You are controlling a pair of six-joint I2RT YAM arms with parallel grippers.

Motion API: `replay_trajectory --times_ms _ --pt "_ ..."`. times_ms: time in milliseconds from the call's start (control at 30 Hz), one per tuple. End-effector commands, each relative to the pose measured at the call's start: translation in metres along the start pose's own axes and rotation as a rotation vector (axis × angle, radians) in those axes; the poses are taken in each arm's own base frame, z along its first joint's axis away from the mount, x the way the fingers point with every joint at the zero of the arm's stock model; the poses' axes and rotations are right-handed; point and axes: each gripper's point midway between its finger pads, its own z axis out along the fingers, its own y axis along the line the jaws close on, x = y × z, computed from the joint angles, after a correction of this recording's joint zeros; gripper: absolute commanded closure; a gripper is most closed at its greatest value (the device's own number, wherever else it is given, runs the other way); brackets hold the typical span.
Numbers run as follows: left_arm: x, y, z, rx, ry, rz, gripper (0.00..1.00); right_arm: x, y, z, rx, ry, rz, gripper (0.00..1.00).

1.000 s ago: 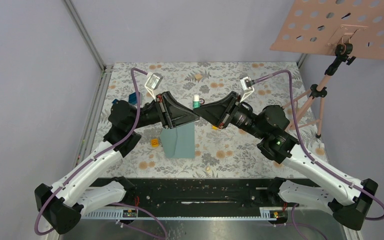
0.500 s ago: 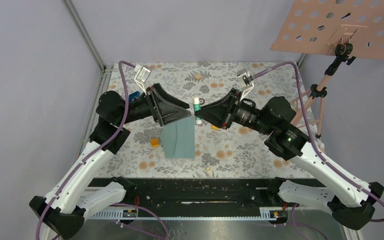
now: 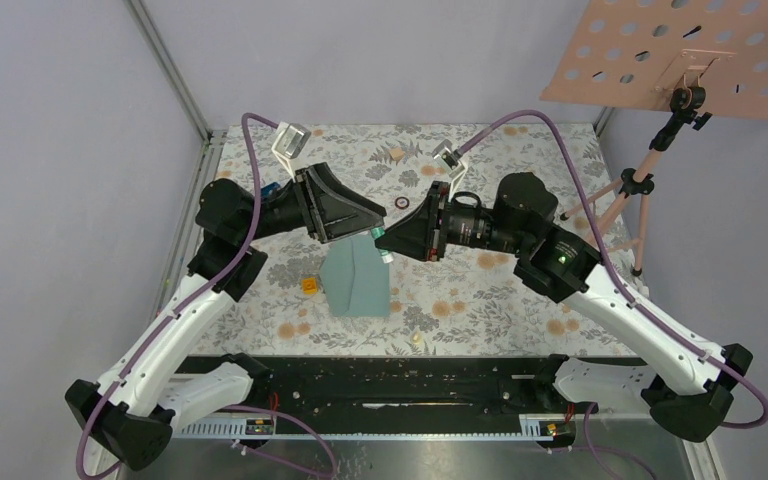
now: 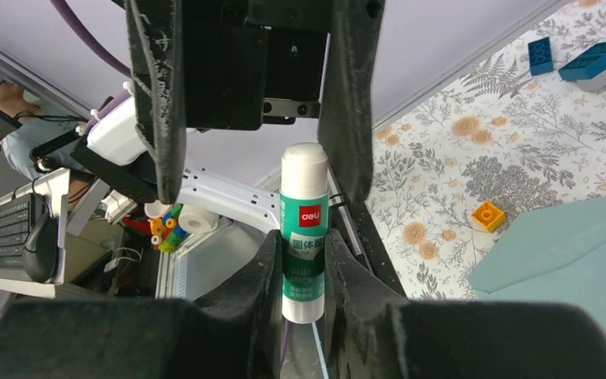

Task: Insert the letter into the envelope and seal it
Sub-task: Adjust the solid glue.

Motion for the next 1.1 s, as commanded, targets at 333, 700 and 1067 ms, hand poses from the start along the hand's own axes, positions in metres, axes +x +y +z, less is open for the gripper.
replay_trajectory --times_ms 333,700,1067 --pt "0.007 -0.008 -0.003 0.038 0.033 0.030 0.32 -0.016 0.013 -0.004 -0.039 -0.042 -0.042 1.00" --pt "0.013 -0.012 -0.003 0.053 0.058 0.049 0.76 -0.017 0.011 -0.001 -0.036 -0.041 -0.035 1.00" --pt "-0.014 0.016 -0.009 -0.169 -0.134 0.042 1.00 -0.033 -0.007 -0.020 0.090 -0.228 -0.001 0.27"
